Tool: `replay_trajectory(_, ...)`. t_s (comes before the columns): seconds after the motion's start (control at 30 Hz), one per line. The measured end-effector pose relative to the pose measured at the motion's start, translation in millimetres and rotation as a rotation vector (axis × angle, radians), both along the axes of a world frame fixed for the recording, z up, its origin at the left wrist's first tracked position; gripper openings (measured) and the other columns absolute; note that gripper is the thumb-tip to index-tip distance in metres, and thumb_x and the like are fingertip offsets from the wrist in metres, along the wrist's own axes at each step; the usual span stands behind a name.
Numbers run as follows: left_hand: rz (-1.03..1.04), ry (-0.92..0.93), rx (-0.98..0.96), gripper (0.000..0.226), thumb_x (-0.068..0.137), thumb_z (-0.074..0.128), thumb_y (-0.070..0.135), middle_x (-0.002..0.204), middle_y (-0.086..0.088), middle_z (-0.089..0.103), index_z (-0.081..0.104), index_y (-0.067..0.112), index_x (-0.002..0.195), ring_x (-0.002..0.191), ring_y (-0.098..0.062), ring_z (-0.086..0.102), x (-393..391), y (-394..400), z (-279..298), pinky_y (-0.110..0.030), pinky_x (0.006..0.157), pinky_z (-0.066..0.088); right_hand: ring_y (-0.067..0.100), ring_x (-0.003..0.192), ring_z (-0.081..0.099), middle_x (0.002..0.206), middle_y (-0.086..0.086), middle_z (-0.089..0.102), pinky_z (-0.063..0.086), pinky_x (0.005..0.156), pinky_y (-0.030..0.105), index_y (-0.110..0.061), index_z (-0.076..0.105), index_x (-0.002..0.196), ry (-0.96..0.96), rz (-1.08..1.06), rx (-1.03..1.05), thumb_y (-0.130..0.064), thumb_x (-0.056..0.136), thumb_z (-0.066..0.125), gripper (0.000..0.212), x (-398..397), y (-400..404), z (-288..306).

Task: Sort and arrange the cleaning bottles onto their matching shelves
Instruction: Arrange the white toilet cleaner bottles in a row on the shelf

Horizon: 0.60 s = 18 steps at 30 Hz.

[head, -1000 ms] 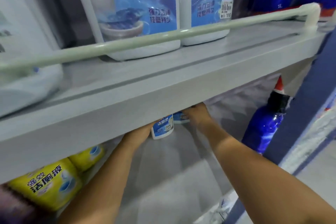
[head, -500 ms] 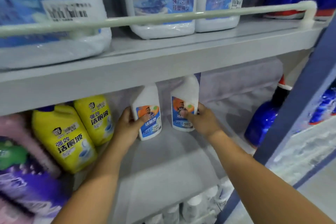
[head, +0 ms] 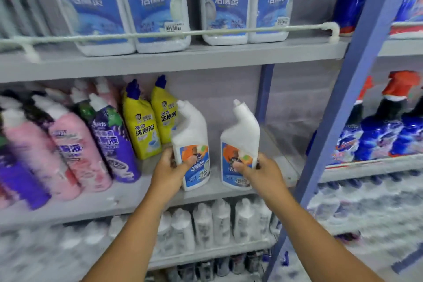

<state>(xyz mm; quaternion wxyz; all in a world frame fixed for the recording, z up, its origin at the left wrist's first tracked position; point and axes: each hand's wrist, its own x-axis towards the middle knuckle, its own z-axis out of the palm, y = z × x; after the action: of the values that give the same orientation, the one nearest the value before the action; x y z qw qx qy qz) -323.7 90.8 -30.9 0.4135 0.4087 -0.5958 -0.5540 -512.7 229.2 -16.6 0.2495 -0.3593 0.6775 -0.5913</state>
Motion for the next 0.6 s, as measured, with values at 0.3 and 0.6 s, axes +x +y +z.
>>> replay_trajectory(0.3,0.158,0.057,-0.059,0.027,0.089,0.076,0.015,0.105,0.006,0.078,0.066,0.025,0.111,0.092,-0.009,0.075,132,117,47,-0.022,0.068,0.058,0.006,0.082,0.075,0.091,-0.008,0.080,0.055,0.065,0.021,-0.021,0.074,0.100,-0.087,0.186,-0.041,-0.021,0.090,0.077,0.011,101,52,31)
replay_trajectory(0.6,0.279,0.308,-0.321,0.043,0.065,0.075,0.026,0.097,0.003,0.079,0.066,0.027,0.107,0.087,-0.014,0.077,250,127,184,-0.021,0.060,0.058,0.010,0.085,0.077,0.092,-0.008,0.080,0.059,0.078,0.036,-0.027,0.075,0.101,-0.049,0.381,-0.213,-0.022,0.082,0.080,0.020,212,42,141)
